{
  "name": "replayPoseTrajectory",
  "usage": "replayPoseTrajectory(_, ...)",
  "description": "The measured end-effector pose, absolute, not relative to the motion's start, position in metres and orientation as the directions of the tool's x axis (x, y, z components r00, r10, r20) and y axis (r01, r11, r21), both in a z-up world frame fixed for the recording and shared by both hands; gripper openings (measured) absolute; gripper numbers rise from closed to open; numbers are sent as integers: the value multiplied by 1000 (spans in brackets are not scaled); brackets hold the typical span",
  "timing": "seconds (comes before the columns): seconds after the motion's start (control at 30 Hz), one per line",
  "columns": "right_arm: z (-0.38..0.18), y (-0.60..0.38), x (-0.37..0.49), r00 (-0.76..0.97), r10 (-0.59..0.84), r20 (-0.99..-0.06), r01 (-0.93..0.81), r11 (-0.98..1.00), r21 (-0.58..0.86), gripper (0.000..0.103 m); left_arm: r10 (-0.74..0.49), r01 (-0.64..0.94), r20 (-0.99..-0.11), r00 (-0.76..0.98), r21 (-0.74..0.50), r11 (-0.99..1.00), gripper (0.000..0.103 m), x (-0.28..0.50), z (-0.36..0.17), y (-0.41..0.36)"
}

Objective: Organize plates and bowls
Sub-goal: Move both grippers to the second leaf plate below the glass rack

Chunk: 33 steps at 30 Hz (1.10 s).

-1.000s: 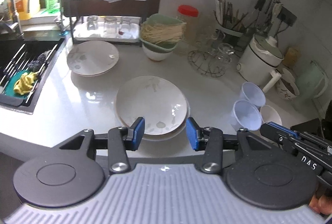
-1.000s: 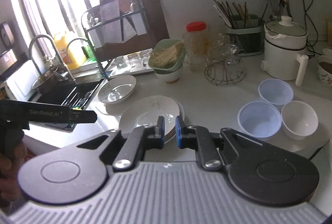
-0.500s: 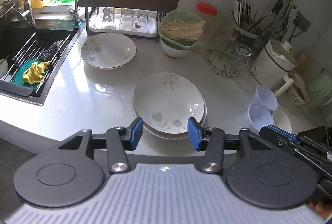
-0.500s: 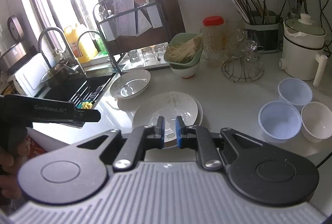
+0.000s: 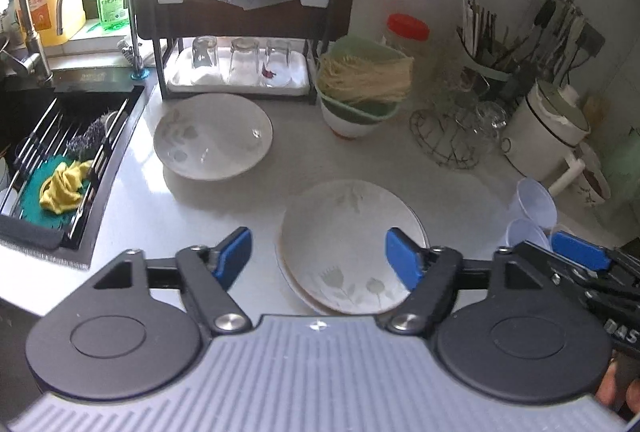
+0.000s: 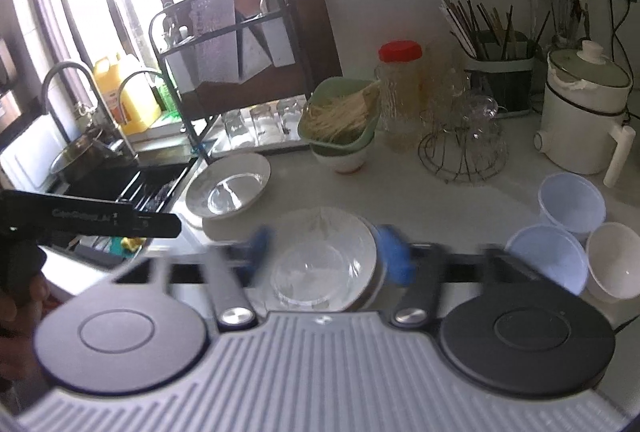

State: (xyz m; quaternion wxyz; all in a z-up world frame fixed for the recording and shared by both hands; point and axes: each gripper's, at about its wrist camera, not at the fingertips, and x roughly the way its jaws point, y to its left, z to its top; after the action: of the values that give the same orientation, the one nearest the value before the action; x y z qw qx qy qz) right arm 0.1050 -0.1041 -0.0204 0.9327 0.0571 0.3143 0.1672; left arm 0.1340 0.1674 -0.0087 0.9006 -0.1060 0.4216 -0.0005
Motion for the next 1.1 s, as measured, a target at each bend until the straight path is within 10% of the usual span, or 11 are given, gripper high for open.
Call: replayPoseTrajectory(1.1,-49,16,220,684,317,-657,-230,949,218,83,-107,-39,-789,605,-163,986,96,270,-70,312)
